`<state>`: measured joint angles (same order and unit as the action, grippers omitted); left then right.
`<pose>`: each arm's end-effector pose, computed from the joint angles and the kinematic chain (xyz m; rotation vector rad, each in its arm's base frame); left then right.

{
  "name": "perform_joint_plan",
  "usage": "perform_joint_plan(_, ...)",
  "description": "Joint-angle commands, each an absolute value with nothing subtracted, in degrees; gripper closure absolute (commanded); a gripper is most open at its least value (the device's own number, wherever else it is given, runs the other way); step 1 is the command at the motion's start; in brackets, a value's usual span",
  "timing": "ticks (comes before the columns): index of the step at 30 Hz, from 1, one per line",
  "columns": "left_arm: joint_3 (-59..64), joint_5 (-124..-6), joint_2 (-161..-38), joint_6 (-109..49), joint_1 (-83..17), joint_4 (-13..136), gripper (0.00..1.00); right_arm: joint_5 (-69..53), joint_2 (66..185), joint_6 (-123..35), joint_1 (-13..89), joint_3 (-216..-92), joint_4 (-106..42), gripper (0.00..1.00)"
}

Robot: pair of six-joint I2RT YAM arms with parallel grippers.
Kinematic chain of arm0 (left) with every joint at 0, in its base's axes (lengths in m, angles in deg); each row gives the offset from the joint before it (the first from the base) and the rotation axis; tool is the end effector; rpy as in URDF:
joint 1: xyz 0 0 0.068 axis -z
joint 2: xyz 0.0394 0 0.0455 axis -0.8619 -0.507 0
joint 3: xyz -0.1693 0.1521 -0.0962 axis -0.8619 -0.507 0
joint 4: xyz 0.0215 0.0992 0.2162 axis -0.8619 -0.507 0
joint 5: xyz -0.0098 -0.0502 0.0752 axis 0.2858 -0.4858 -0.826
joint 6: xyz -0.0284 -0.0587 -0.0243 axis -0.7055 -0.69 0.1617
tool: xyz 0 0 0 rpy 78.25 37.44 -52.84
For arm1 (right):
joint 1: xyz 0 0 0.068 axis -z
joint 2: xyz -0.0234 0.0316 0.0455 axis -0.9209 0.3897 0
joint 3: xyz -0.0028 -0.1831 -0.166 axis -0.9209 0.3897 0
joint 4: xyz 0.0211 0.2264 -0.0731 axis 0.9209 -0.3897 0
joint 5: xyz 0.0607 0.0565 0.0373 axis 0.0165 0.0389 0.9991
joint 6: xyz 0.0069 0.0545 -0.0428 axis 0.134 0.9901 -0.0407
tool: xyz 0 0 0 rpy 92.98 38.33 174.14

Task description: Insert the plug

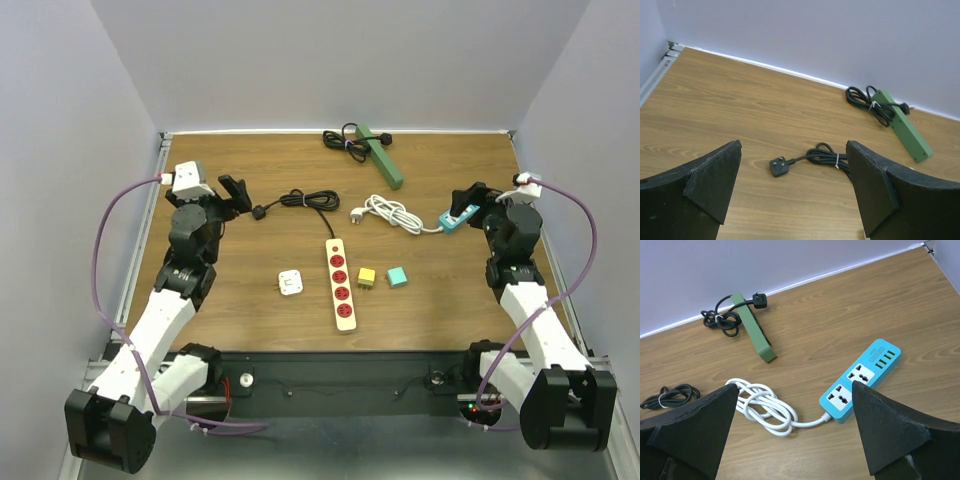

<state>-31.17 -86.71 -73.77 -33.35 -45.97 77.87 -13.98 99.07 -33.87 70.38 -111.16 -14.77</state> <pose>0.2200 -0.0396 0.3276 -0.2040 1.4377 -0.2329 0.2398 -0.0126 0.2695 0.2791 1.6401 0.2007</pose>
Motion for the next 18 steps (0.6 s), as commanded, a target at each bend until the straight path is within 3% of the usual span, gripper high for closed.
perform_joint_plan(1,-28.5,-90.6,-74.5,-28.7,-39.9,79.5,0.02,-14.7,99.3,-33.3,70.1,-112.2,-14.4,0.00)
perform_joint_plan(10,-25.1,-86.5,-85.9,-16.1,-20.4,85.5,0.02,-9.9,100.4,-32.4,70.1,-111.7,-14.7,0.00)
perform_joint_plan(18,-21.0,-60.3,-99.1,-12.2,-17.9,94.6,0.01,-7.6,100.5,-32.5,70.1,-112.9,-16.7,0.00)
